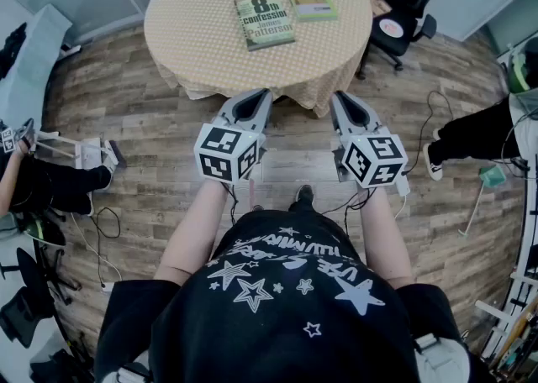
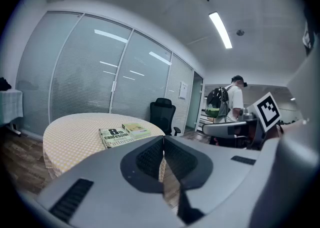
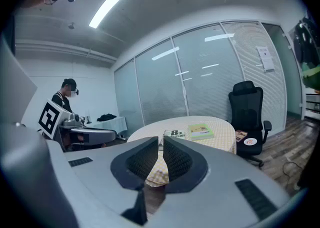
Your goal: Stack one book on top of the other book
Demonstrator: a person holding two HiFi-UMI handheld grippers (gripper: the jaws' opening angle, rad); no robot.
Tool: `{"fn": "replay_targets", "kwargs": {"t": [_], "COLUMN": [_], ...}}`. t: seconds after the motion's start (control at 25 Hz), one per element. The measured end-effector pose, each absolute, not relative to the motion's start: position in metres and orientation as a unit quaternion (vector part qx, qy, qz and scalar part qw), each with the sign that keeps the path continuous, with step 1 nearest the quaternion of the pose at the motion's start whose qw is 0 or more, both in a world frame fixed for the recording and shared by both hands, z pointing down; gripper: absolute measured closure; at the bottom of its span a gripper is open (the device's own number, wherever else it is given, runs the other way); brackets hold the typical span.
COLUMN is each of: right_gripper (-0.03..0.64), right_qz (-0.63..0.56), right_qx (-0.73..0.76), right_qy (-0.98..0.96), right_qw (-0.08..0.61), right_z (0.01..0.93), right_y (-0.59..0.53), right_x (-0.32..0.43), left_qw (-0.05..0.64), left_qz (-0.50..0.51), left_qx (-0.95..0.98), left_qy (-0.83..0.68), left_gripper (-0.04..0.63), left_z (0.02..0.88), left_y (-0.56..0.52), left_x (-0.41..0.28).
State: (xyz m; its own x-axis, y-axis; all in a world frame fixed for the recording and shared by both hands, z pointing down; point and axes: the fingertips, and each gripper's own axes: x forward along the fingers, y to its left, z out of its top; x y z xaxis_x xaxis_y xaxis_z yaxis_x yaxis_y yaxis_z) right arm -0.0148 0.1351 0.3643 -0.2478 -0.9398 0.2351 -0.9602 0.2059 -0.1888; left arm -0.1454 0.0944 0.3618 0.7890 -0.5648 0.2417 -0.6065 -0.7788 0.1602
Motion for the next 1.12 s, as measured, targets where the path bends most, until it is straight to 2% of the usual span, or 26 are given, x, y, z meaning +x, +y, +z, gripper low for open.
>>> {"fn": "replay_targets", "kwargs": {"t": [0.56,0.8,1.12], "right_gripper": [0.569,0.569,0.569], "right_qz": [0.155,0.190,0.202], "right_qx": [0.624,0.651,0.682], "right_qy": [-0.765,-0.735,-0.703], "right_qw": [0.037,-0.017,-0.019], "right_z": [0.370,0.377,0.394], "right_y": [0.164,0.188,0.208], "right_x": [-0.039,-0.031,-0.003], "left_qw": [0.117,0.106,0.142], "left_qz": [0.090,0.079,0.067], "left_qx": [0.947,0.958,0.956], "left_qy": [-0.286,-0.253,-0.248], "left_gripper": [0.584,0.584,0.584], "left_z": [0.364,0.362,0.381], "left_y": [0.118,0.136,0.144], "left_x": [-0.165,-0.166,-0.159]}}
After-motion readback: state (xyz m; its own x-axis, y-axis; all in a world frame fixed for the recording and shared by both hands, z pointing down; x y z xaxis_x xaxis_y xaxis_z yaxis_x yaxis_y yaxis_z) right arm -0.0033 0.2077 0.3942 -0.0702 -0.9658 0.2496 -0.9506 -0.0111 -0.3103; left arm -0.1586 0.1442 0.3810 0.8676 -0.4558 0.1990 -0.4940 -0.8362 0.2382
